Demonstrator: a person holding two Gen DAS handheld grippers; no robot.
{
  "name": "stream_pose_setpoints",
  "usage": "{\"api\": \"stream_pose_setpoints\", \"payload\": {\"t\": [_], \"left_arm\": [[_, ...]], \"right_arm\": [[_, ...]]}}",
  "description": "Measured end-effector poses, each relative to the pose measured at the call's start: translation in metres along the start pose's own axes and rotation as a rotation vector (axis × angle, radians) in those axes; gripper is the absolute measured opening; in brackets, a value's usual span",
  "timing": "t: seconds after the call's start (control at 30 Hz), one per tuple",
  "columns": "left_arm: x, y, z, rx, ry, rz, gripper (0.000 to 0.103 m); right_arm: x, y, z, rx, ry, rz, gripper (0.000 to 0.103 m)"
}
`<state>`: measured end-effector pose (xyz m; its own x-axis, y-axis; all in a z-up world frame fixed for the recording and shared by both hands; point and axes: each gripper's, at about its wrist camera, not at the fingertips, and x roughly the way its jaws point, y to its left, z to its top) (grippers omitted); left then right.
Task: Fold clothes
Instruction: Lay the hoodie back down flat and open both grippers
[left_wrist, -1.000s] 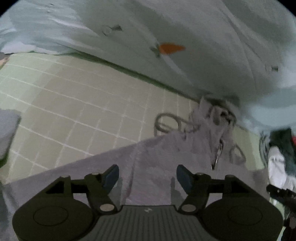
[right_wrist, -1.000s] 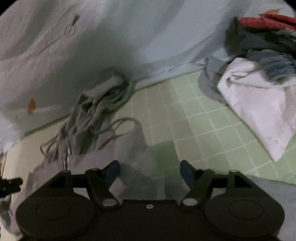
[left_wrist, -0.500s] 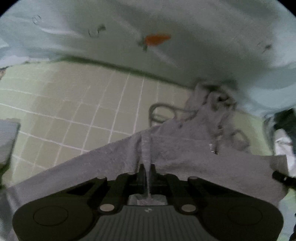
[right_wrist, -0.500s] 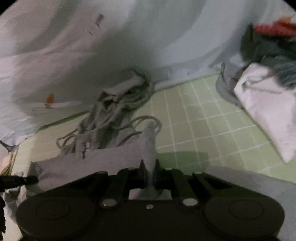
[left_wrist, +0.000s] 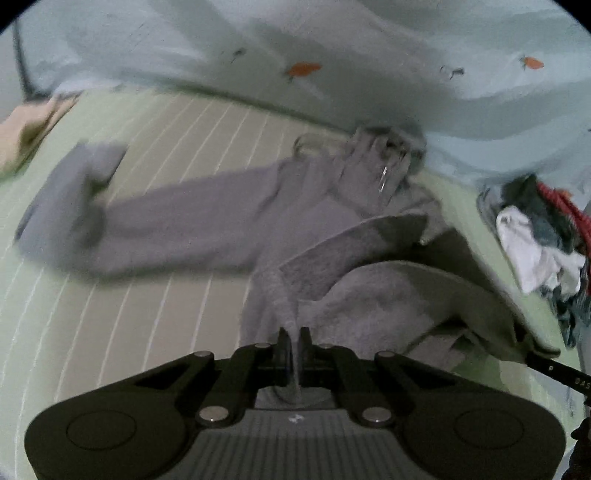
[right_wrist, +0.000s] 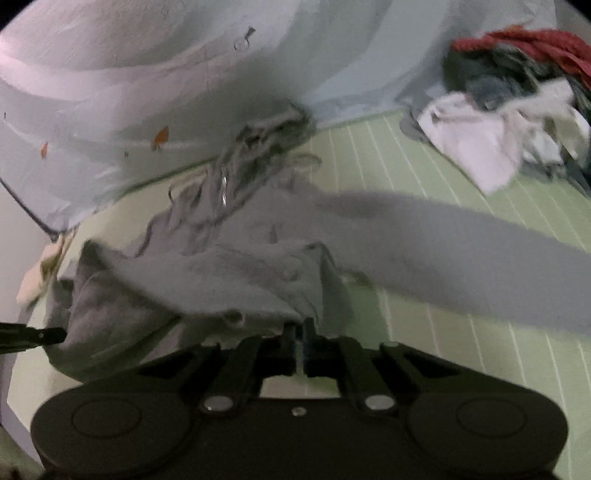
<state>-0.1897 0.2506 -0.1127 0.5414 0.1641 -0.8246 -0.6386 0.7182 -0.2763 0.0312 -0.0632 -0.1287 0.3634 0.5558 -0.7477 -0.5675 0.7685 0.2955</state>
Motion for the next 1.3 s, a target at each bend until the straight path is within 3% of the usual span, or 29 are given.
{"api": "stream_pose_setpoints", "payload": {"t": [0.33, 0.53, 0.57, 0.63, 0.67, 0.8, 0.83, 0.87, 0.97, 1.13, 1.2, 1.27, 1.3], "left_arm": [[-0.02, 0.018, -0.095, -0.025, 0.156, 0.059, 0.003], [-0.035, 0.026, -0.101, -0.073, 0.11, 0.038, 0.018], [-0.038, 0.028, -0.101, -0.081, 0.101, 0.035, 0.025], [-0.043, 0.031, -0.103, -0.098, 0.083, 0.028, 0.031], [-0.046, 0.032, -0.101, -0.108, 0.069, 0.019, 0.032], [-0.055, 0.03, -0.092, -0.144, -0.002, -0.014, 0.038], [-0.057, 0.029, -0.089, -0.151, -0.02, -0.021, 0.042], [-0.059, 0.028, -0.087, -0.164, -0.042, -0.028, 0.048], [-0.061, 0.02, -0.082, -0.169, -0.087, -0.043, 0.062], [-0.056, -0.009, -0.07, -0.065, -0.127, 0.001, 0.081], [-0.056, -0.022, -0.066, -0.028, -0.153, 0.004, 0.088], [-0.054, -0.032, -0.063, -0.01, -0.167, 0.009, 0.093], [-0.053, -0.036, -0.062, -0.002, -0.17, 0.015, 0.093]], "right_arm": [[-0.033, -0.028, -0.069, 0.076, 0.13, -0.063, 0.002], [-0.028, -0.027, -0.088, 0.035, 0.222, -0.129, 0.005], [-0.03, -0.026, -0.088, 0.035, 0.211, -0.134, 0.012], [-0.037, -0.026, -0.087, 0.04, 0.163, -0.144, 0.03], [-0.042, -0.025, -0.086, 0.042, 0.132, -0.149, 0.044], [-0.062, -0.024, -0.079, 0.052, 0.001, -0.128, 0.053], [-0.064, -0.025, -0.078, 0.06, -0.016, -0.112, 0.064], [-0.064, -0.026, -0.077, 0.067, -0.029, -0.097, 0.073], [-0.046, -0.031, -0.078, 0.082, -0.003, -0.054, 0.076], [-0.004, -0.042, -0.089, 0.155, 0.126, -0.033, 0.068], [-0.006, -0.043, -0.091, 0.152, 0.132, 0.014, 0.023], [-0.01, -0.044, -0.095, 0.134, 0.15, -0.019, 0.006], [-0.014, -0.046, -0.098, 0.133, 0.158, -0.019, 0.006]]}}
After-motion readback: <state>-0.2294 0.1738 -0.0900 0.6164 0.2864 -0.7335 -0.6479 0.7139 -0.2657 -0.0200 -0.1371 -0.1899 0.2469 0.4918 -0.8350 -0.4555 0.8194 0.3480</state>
